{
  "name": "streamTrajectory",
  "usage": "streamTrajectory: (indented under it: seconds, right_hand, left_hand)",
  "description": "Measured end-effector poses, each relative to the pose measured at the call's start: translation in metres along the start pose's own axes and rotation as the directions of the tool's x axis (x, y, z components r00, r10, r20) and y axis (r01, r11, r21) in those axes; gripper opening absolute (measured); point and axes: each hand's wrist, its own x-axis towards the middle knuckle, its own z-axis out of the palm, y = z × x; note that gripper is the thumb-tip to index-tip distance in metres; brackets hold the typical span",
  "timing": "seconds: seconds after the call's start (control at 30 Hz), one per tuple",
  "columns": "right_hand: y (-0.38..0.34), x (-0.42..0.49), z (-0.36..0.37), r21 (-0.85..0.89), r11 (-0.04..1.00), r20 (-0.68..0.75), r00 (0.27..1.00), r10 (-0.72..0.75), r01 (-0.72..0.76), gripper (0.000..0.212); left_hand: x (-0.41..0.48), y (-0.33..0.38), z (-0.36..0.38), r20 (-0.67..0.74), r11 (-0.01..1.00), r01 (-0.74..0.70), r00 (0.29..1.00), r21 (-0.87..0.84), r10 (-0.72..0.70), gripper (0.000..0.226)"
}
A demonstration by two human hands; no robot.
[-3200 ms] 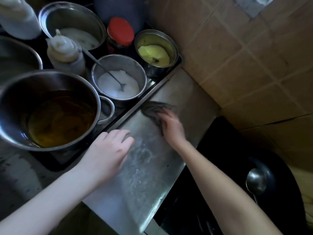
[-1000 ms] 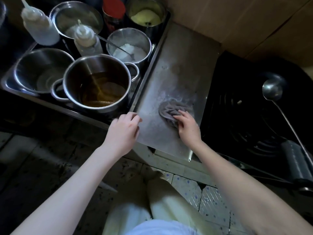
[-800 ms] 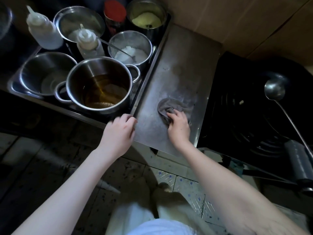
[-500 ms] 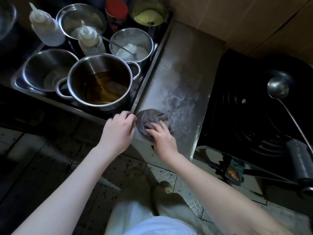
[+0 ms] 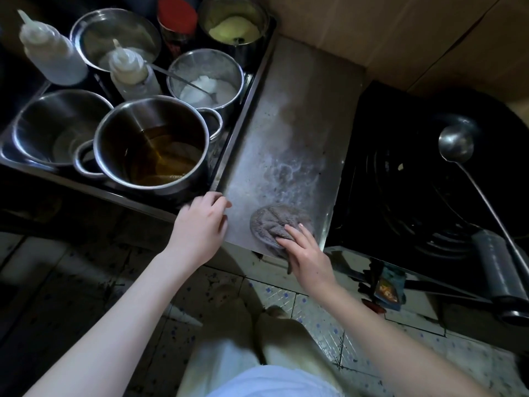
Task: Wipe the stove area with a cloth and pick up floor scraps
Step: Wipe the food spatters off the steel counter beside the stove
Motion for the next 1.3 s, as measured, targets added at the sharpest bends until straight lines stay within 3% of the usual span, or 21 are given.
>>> streamTrajectory:
  seconds: [0.2,0.5,0.73,0.93,1.13,1.3]
  right_hand:
    - [0.003,0.030,0.002,0.042,0.995,0.024,0.996,0.090,-0.091,0.034]
    - [-0.014,0.155,-0.010,0.116,0.963,-0.078,0.965,0.252,-0.242,0.039]
    - [-0.043,0.198,-0.007,0.062,0.970,-0.063,0.969,0.238,-0.235,0.038]
    - [-0.066,0.131,0.016,0.013,0.999,0.076,0.996,0.048,-0.049,0.045]
    - [-0.053,0.096,0.021,-0.067,0.978,0.218,0.959,-0.179,0.198,0.041]
    - [-0.026,0.124,0.010,-0.062,0.957,0.193,0.945,-0.266,0.282,0.042]
  left_hand:
    - [-0.002,-0.010,-0.009,-0.030,1.000,0.005,1.000,0.010,-0.005,0.029]
    - [-0.019,-0.024,-0.014,-0.055,0.999,0.044,0.998,0.006,-0.043,0.028]
    - [-0.027,-0.028,-0.010,-0.068,0.997,0.075,0.995,-0.006,-0.075,0.027]
    - [-0.026,-0.030,-0.013,-0.074,0.997,0.076,0.994,-0.009,-0.077,0.026]
    - [-0.019,-0.018,-0.009,-0.073,0.996,0.093,0.993,-0.010,-0.093,0.030]
    - [-0.011,-0.006,-0.005,-0.079,0.991,0.131,0.988,-0.038,-0.134,0.028]
